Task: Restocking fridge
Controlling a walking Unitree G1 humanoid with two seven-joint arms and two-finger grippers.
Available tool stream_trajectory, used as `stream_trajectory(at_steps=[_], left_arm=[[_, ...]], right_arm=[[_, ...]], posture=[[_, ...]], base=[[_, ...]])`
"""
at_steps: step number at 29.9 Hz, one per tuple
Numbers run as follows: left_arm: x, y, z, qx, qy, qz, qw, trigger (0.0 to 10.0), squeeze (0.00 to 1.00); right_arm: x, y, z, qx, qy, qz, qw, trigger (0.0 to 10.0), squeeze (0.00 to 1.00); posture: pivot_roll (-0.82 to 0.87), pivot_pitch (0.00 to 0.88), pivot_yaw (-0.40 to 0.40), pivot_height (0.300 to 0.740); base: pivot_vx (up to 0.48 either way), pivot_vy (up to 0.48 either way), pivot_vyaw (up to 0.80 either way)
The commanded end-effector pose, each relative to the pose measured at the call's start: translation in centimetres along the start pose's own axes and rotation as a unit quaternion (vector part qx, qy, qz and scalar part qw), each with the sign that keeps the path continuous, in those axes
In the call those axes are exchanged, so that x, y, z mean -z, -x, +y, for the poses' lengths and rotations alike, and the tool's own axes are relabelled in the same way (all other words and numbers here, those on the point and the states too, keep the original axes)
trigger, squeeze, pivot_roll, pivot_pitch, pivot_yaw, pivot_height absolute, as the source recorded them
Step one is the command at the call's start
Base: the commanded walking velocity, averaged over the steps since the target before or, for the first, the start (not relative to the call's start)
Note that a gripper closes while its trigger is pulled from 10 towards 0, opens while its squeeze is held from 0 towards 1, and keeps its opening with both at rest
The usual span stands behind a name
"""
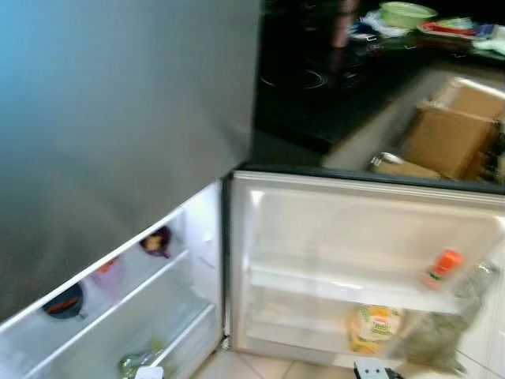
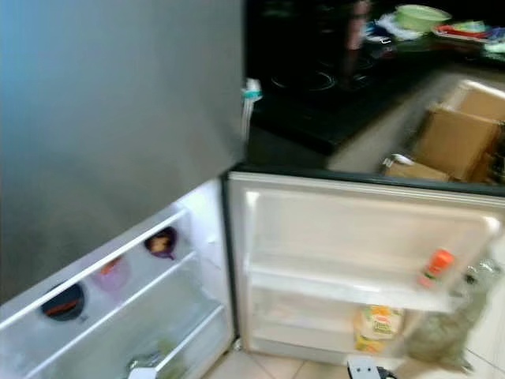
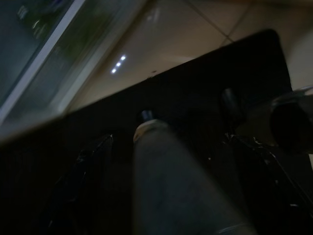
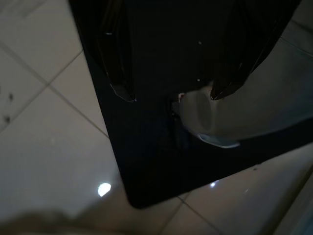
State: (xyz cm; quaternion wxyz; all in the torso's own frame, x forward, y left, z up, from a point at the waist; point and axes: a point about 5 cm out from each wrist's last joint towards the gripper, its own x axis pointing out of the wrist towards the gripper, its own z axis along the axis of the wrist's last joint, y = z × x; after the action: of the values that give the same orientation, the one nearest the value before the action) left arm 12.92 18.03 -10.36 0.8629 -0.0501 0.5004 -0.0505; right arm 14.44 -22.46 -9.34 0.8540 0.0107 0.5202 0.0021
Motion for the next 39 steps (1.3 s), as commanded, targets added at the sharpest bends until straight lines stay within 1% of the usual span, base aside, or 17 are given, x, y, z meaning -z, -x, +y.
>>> stream_trajectory(at_steps=[1,11,25,29,31,33,35,38,39], left_arm=[[0.39,0.01,-0.20,0.002,0.003,0.008,1.000,10.0,0.00],[0.31,0.00,-0.20,0.003,0.004,0.007,1.000,10.0,0.00],[0.29,-0.04,-0.41,0.010,0.010,0.004,1.000,10.0,0.00],[0.24,-0.05,-0.49,0.015,0.011,0.002,1.000,10.0,0.00],[0.21,-0.05,-0.62,0.025,0.016,0.000,1.000,10.0,0.00],[0.29,-0.07,-0.91,0.039,-0.002,0.004,0.999,10.0,0.00],[0.32,-0.07,-0.93,0.039,-0.003,0.005,0.999,10.0,0.00],[0.19,-0.06,-0.59,0.021,0.020,0.000,1.000,10.0,0.00],[0.17,-0.06,-0.54,0.020,0.015,0.001,1.000,10.0,0.00]], right_arm=[[0.16,0.01,-0.01,0.000,-0.003,0.004,1.000,10.0,0.00],[0.14,-0.04,0.23,-0.003,-0.005,0.004,1.000,10.0,0.00],[0.08,-0.01,0.05,-0.002,-0.006,0.003,1.000,10.0,0.00],[0.08,0.00,0.02,-0.002,-0.006,0.003,1.000,10.0,0.00],[0.17,0.02,-0.02,-0.002,-0.006,0.004,1.000,10.0,0.00],[0.18,0.02,-0.03,-0.002,-0.007,0.004,1.000,10.0,0.00],[0.17,0.02,-0.02,-0.002,-0.006,0.004,1.000,10.0,0.00],[0.03,0.00,0.03,-0.003,-0.007,0.002,1.000,10.0,0.00],[0.02,-0.01,0.04,-0.003,-0.007,0.001,1.000,10.0,0.00]], posture=[[-0.10,0.000,0.001,0.740],[-0.10,0.000,0.004,0.740],[-0.10,0.000,0.001,0.740],[-0.10,0.000,0.001,0.740],[-0.10,0.000,0.001,0.740],[-0.10,0.000,0.001,0.740],[-0.11,0.000,0.002,0.740],[-0.11,0.000,0.002,0.740],[-0.10,0.000,0.003,0.740]], base=[[0.000,0.000,-0.72],[0.000,0.000,-0.73],[0.000,0.000,-0.73],[0.000,0.000,-0.73],[0.000,0.000,-0.73],[0.000,-0.472,-0.73],[0.000,-0.472,-0.73],[0.000,-0.157,-0.73],[0.000,0.000,-0.74]])
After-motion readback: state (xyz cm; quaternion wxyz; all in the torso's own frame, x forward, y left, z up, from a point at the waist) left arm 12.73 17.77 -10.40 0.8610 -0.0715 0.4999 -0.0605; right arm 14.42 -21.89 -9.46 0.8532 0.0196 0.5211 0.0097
